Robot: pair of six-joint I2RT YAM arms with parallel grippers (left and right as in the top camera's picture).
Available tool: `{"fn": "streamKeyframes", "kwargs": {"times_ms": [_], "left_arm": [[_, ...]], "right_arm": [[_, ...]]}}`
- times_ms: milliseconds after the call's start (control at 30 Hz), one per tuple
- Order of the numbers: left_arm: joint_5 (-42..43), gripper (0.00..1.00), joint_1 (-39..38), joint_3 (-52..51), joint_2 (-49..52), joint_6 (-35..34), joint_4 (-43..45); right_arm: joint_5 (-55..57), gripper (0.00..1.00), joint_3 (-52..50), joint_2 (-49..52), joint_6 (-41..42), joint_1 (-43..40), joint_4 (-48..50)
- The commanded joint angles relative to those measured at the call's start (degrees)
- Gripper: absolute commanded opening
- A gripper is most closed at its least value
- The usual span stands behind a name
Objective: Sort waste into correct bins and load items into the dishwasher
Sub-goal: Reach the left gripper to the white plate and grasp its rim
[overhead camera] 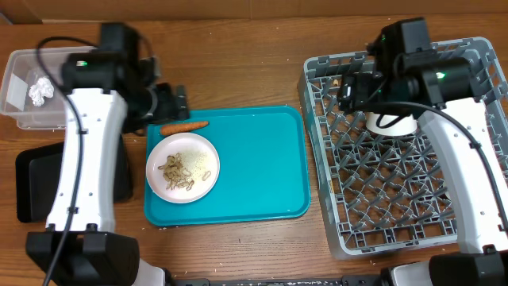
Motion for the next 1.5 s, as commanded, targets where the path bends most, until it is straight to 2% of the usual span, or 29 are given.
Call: {"fn": "streamKeyframes", "kwargs": {"times_ms": [0,167,367,467,600,933,1467], "left_arm": [[1.0,0.94,-7.5,-4.1,-0.3,-5.5,2.3],[0.4,0.93,-14.1,-10.8,0.0,-10.4,6.3],[-0.5,0.93,-20.3,-19.3,1.2,-24.5,14.2],[-0.7,0.92,-22.4,-22.6,2.0,-27.8,19.9],[-3.3,0.91,-23.5,-24.8,3.3,-30.8,22.6],[-12.7,0.92,-23.5,-25.0,9.0,-32.6,23.3],[-11.7,0.94,-23.6,-25.0,17.5,-32.2,28.4]], "right_arm": [[0.0,0.91,0.5,0.1,0.0,-5.5,0.4],[0.0,0.92,0.5,0.1,-0.1,-10.2,-0.5],[-3.6,0.92,0.4,0.1,0.0,-11.0,-0.2],[-4.2,0.92,0.3,0.1,0.0,-10.4,-0.2],[-4.2,0.92,0.3,0.1,0.0,-10.1,-0.6],[-4.2,0.92,0.3,0.1,-0.1,-9.7,-1.2],[-4.1,0.91,0.3,0.1,-0.1,-9.7,-2.7]]}}
